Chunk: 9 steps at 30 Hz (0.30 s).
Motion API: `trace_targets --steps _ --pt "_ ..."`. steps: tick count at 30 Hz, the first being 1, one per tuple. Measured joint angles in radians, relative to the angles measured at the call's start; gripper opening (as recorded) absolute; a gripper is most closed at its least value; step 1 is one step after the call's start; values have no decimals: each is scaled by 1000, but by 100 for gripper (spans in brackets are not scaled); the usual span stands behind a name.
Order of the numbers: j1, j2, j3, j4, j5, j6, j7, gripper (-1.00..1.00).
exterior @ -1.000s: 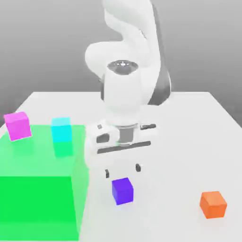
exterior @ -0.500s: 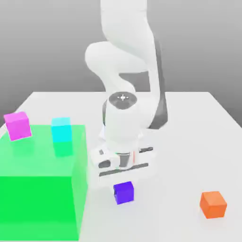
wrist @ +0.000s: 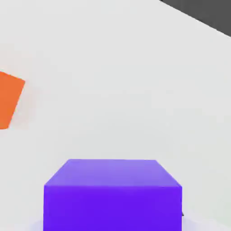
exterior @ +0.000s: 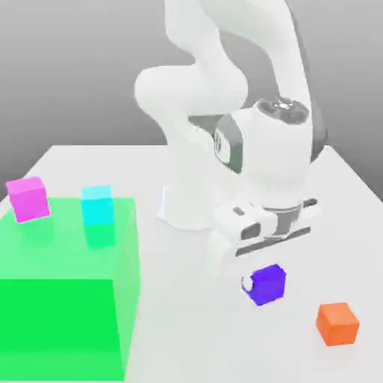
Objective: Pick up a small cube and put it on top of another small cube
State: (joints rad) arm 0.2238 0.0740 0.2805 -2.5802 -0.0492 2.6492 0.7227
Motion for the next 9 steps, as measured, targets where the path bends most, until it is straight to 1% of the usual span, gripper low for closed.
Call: trace_targets --steps 2,5,6,9 --pt "34 60 7 61 -33 -2 55 -100" --pt "65 166 -25 84 -100 75 114 -100" --pt "75 193 -37 87 -118 99 127 100" --pt "75 193 -37 87 -118 99 127 100"
